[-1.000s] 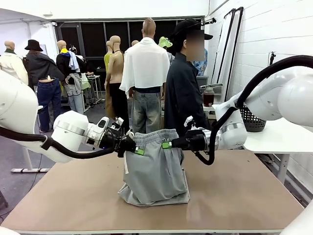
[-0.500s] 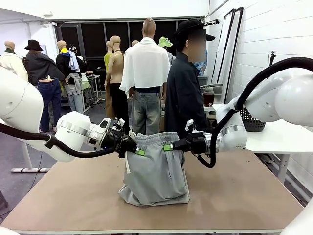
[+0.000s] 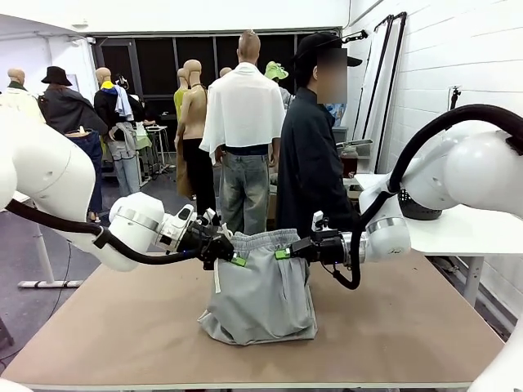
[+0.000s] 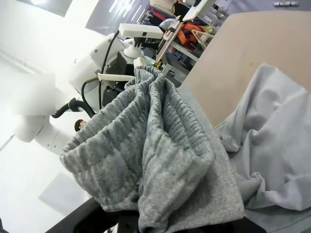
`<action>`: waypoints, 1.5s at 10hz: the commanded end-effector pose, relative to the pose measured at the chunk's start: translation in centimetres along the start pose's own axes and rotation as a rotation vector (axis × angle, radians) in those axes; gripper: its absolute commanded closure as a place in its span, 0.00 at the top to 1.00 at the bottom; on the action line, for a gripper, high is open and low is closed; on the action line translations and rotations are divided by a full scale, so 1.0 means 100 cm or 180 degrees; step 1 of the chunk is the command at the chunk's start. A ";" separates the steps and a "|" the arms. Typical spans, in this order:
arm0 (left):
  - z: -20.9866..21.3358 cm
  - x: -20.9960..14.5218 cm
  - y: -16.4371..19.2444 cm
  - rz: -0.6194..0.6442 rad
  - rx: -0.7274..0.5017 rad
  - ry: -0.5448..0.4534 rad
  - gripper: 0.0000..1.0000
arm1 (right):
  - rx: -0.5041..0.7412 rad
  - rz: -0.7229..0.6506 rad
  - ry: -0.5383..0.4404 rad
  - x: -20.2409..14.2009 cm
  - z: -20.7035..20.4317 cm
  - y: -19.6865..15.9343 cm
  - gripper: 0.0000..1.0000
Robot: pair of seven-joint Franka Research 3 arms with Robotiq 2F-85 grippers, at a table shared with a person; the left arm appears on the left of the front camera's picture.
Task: Fold the training pants.
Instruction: Fold the Training pants in half.
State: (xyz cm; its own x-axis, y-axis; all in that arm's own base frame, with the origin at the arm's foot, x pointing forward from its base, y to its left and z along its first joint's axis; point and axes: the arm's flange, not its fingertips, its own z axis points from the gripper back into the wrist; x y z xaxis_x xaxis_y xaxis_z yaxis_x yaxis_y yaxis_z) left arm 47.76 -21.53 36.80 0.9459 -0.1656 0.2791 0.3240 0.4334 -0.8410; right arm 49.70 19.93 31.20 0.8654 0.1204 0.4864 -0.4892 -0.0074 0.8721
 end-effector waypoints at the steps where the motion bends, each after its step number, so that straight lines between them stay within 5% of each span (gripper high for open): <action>1: -0.002 0.013 0.011 0.0144 0.0037 -0.0032 0.00 | -0.0007 -0.0165 -0.0106 0.013 0.003 -0.009 0.00; 8: -0.005 0.007 0.009 0.0056 -0.0012 -0.0006 0.00 | -0.0022 -0.0214 0.0013 0.010 0.000 -0.017 0.00; 15: -0.019 0.028 0.030 0.0631 0.0446 -0.0016 0.00 | -0.0410 -0.0726 -0.0043 0.012 0.004 -0.048 0.00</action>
State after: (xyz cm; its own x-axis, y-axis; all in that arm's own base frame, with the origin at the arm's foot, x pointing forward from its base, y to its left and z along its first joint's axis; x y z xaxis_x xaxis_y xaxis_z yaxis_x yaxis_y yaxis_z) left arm 50.47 -22.41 34.10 0.9858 -0.0668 0.1538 0.1654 0.5401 -0.8252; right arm 52.53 20.04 27.44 0.9479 0.0921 0.3051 -0.3142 0.1087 0.9431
